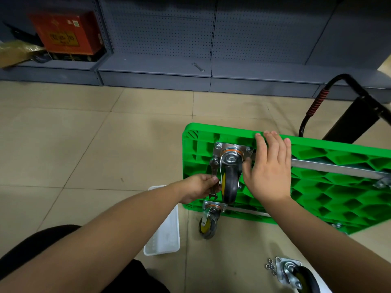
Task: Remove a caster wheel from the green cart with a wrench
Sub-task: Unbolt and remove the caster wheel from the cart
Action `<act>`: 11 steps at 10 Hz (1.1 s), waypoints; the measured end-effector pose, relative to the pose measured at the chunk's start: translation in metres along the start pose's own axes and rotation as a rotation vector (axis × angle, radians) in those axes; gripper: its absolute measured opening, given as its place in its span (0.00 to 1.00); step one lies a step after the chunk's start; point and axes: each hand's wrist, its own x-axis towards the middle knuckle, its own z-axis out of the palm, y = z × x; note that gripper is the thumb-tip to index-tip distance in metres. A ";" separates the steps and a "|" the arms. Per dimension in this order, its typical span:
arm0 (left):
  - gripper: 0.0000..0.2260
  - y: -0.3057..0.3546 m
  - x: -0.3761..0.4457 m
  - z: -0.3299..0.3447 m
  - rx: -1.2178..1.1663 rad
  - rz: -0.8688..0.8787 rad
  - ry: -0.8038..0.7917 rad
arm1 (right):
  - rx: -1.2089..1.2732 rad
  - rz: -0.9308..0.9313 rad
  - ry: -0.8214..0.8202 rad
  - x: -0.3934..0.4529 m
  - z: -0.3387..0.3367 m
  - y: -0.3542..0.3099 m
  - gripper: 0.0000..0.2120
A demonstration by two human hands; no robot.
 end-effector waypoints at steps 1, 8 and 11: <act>0.16 -0.003 0.003 0.007 -0.041 -0.057 -0.018 | 0.004 0.006 0.000 0.000 0.000 -0.002 0.27; 0.15 0.014 -0.019 -0.018 0.385 0.082 0.188 | -0.004 -0.006 0.005 -0.001 0.002 0.000 0.27; 0.15 0.032 -0.038 -0.047 0.672 0.101 0.343 | -0.001 -0.011 0.005 -0.001 0.003 0.001 0.27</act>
